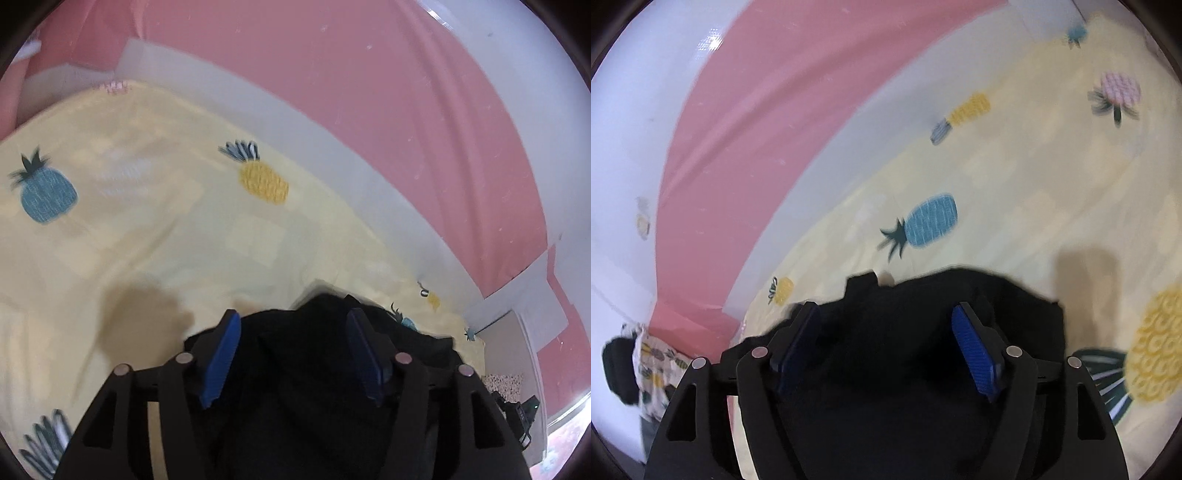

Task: Fold large clothes
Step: 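Lift the hem with both grippers and fold it toward the collar, then open both grippers and release the folded hem onto the coat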

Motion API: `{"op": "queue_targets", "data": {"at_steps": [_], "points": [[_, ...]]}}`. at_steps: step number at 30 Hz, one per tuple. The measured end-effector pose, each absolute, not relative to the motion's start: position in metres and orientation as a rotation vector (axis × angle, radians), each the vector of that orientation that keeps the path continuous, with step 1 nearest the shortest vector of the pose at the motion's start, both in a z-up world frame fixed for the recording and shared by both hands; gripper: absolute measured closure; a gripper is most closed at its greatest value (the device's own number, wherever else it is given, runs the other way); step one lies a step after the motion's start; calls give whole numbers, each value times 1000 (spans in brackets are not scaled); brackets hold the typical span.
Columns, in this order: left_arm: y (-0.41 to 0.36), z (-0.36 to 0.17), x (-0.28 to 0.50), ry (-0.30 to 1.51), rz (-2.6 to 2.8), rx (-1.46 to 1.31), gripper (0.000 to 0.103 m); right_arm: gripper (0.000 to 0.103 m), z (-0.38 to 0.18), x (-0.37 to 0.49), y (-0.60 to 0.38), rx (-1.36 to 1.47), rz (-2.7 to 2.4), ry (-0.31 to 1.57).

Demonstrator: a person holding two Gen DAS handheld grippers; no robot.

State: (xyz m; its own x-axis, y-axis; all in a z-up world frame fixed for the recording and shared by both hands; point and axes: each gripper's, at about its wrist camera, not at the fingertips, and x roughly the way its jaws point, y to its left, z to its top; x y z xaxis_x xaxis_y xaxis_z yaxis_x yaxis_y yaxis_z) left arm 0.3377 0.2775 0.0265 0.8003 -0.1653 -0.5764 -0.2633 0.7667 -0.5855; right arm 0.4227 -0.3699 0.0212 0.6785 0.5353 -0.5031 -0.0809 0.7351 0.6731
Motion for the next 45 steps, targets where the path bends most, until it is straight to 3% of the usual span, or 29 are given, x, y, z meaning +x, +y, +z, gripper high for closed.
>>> {"op": "queue_targets", "data": {"at_steps": [4,15,16,17,18,19,20,27,36,42,45], "points": [[263,35,328,670,31,-601,30,29,25,411,-374,590,361,715],[238,-55,394,894,45,-545,31,29,-55,461,-359,472,282,946],[232,-55,397,886,48,-513,40,34,-58,466,-356,462,290,960],[226,-53,399,873,57,-464,49,66,-58,467,-352,436,287,953],[221,-50,400,868,80,-418,69,81,-55,467,-348,401,270,945],[219,-46,402,862,91,-396,81,84,-48,466,-343,353,237,920],[220,-42,404,849,94,-398,83,86,-38,464,-340,325,226,878],[223,-41,425,815,180,-365,86,87,-41,485,-335,260,117,851],[217,-80,435,818,238,-355,79,87,-88,496,-332,225,60,907],[225,-42,414,779,263,-382,78,83,-47,475,-327,138,31,844],[225,-17,384,718,259,-415,76,75,-20,445,-329,193,88,775]]}}
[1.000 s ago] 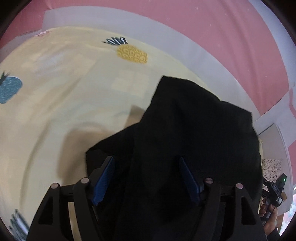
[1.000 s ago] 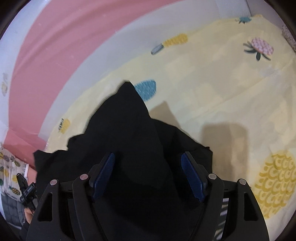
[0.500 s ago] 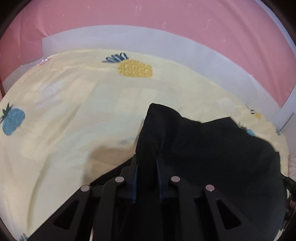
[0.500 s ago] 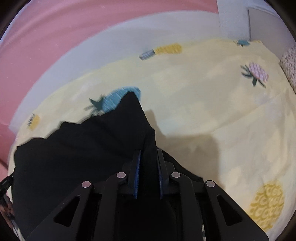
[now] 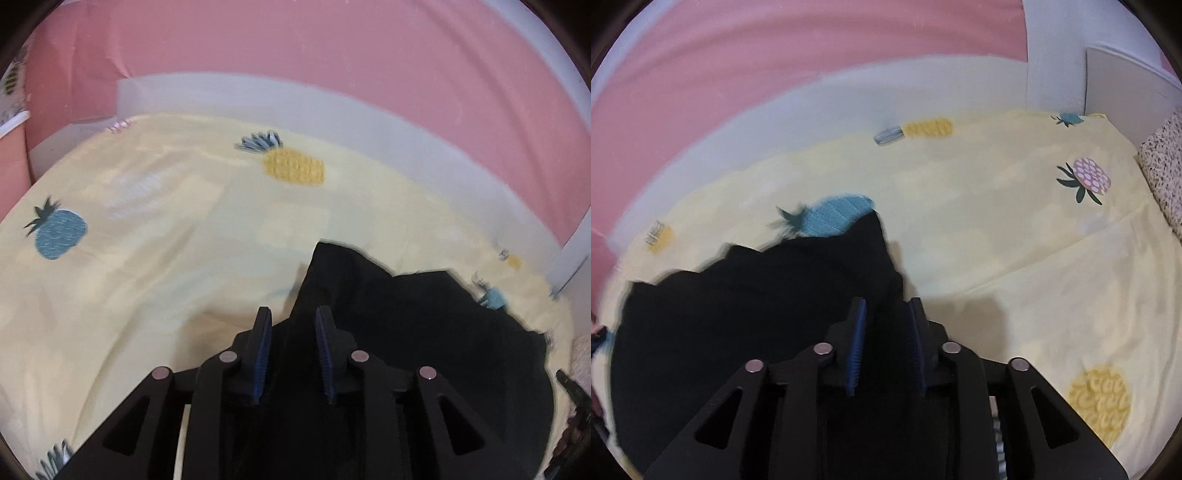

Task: Fold large clothes
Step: 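Open both grippers and release the folded hem onto the coat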

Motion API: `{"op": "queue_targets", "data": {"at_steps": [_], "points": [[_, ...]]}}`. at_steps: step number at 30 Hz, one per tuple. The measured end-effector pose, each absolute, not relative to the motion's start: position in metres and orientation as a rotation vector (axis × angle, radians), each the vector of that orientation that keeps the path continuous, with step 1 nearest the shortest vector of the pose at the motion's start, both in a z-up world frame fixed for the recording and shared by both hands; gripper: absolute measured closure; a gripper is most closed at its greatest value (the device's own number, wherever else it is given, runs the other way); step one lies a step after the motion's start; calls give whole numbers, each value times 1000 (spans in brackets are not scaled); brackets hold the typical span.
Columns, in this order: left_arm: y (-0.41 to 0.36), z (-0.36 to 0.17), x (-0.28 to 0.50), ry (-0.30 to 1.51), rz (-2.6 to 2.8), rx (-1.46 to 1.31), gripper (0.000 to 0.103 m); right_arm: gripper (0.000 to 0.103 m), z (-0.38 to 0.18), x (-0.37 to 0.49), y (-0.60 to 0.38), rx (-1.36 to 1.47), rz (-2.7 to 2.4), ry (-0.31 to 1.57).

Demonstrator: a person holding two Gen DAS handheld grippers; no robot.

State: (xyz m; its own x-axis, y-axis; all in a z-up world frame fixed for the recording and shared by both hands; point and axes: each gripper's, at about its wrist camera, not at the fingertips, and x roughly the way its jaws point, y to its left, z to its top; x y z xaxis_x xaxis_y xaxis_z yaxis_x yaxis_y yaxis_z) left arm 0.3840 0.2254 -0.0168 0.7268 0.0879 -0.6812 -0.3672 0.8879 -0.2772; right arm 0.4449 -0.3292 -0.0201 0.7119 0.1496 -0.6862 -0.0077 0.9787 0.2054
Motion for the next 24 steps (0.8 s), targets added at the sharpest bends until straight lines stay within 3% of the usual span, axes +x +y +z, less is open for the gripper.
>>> {"op": "queue_targets", "data": {"at_steps": [6,9,12,14,16,20,24], "points": [[186,-13,297,711,123,-329,65,69,-18,344,-326,222,212,773],[184,-34,256,777,104,-361,62,51,-42,306,-339,272,230,842],[192,-61,221,854,130,-443,60,48,-69,281,-356,312,190,903],[198,-72,195,866,164,-497,53,44,-79,263,-368,345,139,934],[204,-82,175,890,161,-591,52,43,-90,248,-380,444,160,973],[204,-101,150,926,159,-706,51,32,-109,228,-393,603,192,1010],[209,-106,149,899,149,-797,41,27,-119,228,-405,836,252,973]]}}
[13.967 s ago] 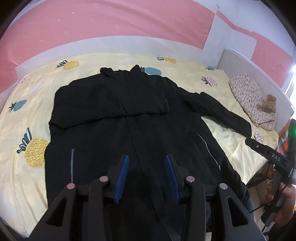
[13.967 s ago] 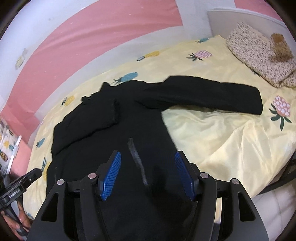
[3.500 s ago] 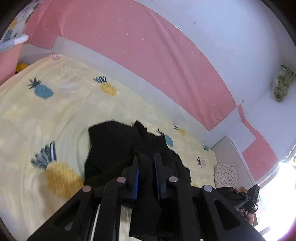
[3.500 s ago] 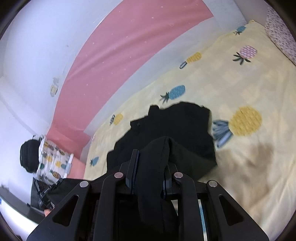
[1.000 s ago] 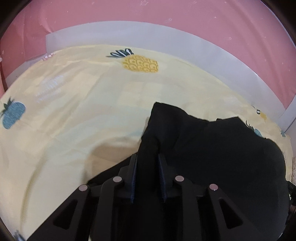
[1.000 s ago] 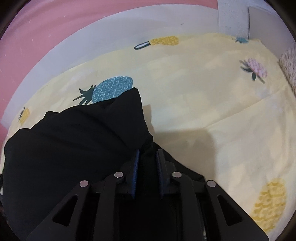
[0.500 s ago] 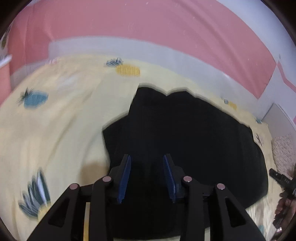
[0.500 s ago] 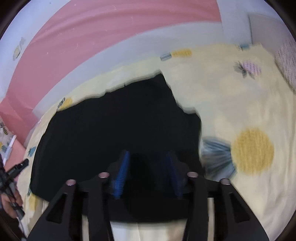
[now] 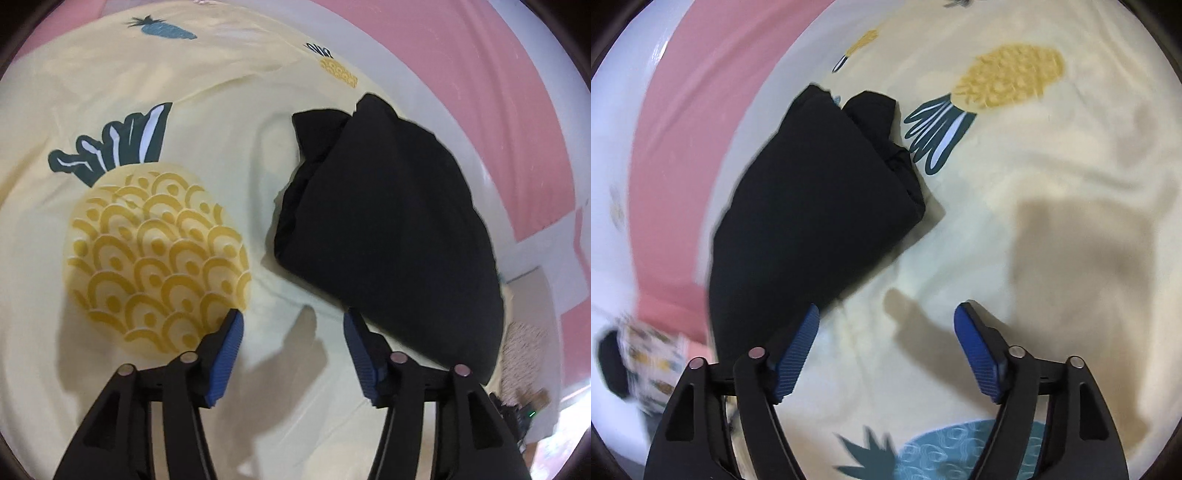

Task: Fold large clothes
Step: 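Open both grippers and release the folded hem onto the coat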

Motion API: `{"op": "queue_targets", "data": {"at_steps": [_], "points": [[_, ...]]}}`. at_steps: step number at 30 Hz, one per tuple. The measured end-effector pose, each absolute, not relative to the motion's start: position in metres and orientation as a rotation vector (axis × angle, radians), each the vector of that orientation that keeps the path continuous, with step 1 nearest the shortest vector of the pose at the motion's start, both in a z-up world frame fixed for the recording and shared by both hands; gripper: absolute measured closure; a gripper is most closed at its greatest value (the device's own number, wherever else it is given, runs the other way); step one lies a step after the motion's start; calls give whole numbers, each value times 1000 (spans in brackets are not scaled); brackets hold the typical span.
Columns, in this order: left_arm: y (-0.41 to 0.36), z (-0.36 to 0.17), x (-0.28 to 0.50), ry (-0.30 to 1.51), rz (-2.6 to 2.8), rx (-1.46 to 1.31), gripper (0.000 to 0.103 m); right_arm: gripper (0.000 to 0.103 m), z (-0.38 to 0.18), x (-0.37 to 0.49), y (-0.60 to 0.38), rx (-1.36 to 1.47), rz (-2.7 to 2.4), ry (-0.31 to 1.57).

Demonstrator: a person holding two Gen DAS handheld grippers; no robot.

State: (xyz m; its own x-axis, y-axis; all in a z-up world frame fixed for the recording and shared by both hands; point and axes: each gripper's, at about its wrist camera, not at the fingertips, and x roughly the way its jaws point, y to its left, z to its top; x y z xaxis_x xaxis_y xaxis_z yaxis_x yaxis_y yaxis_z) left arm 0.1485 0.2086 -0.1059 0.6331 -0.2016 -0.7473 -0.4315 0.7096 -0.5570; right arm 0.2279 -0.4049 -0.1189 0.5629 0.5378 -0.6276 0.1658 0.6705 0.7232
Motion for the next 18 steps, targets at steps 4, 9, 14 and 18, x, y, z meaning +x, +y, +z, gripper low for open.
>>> {"op": "queue_targets", "data": {"at_steps": [4,9,14,18], "points": [[213,-106,166,858,117,-884,32,26,-124,244,-405,938,292,938],[217,-114,186,819,121,-955,22,26,-128,271,-396,989,306,917],[216,-114,212,792,152,-944,17,20,-129,294,-390,1027,280,893],[208,-107,233,819,193,-862,22,20,-124,308,-383,994,243,914]]}}
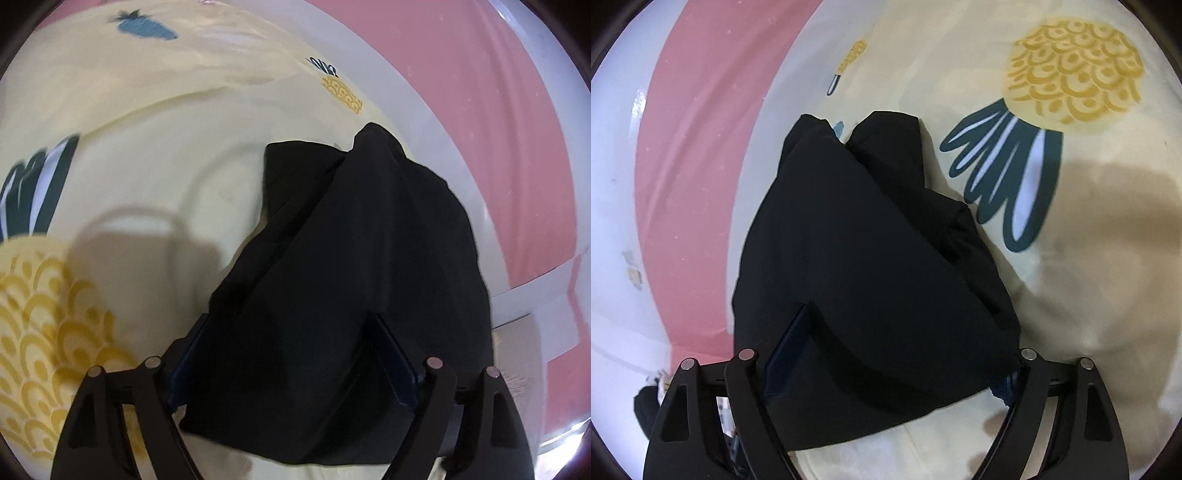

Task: Fold large clothes
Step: 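Open both grippers and release the folded hem onto the coat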

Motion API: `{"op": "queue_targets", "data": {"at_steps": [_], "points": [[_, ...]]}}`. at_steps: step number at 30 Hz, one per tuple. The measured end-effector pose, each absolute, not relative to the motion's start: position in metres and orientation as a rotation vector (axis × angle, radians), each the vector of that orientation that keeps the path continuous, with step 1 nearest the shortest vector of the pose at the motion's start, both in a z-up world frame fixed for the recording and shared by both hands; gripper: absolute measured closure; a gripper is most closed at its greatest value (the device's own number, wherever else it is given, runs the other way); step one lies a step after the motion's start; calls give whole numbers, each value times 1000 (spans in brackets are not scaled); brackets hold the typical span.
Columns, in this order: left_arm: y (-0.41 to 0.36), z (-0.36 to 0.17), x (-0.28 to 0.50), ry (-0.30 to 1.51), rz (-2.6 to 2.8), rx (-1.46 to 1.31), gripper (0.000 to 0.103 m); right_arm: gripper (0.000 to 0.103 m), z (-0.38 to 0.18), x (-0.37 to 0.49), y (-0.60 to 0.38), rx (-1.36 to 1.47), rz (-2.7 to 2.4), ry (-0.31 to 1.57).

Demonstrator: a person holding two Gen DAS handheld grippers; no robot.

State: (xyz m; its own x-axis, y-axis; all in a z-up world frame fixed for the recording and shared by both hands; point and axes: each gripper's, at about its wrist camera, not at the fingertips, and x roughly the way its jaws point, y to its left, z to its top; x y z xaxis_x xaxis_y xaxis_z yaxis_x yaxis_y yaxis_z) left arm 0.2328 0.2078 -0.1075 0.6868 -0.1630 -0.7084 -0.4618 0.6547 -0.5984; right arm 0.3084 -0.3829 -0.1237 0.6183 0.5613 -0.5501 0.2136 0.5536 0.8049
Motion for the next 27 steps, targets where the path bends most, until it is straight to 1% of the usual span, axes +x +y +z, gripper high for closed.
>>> {"op": "queue_targets", "data": {"at_steps": [1,2,3,4,5,7,12,17,23,27], "points": [[206,-105,235,834,198,-838,30,26,-121,309,-382,987,235,918],[204,-100,236,840,198,-812,36,39,-118,311,-381,972,224,921],[203,-95,236,843,196,-784,50,46,-113,308,-381,951,215,921],[200,-88,235,849,194,-746,62,56,-107,306,-380,936,215,922],[198,-83,234,856,189,-714,65,61,-105,306,-380,928,216,928],[193,-70,232,862,174,-653,71,65,-95,303,-380,902,219,943],[193,-42,196,853,120,-629,73,67,-75,265,-390,902,244,940],[185,-24,119,856,61,-607,73,67,-58,183,-403,855,260,973],[171,-38,14,935,23,-603,73,67,-63,91,-423,858,234,1028],[163,-51,-20,966,11,-594,72,65,-75,68,-428,860,211,1050]]}}
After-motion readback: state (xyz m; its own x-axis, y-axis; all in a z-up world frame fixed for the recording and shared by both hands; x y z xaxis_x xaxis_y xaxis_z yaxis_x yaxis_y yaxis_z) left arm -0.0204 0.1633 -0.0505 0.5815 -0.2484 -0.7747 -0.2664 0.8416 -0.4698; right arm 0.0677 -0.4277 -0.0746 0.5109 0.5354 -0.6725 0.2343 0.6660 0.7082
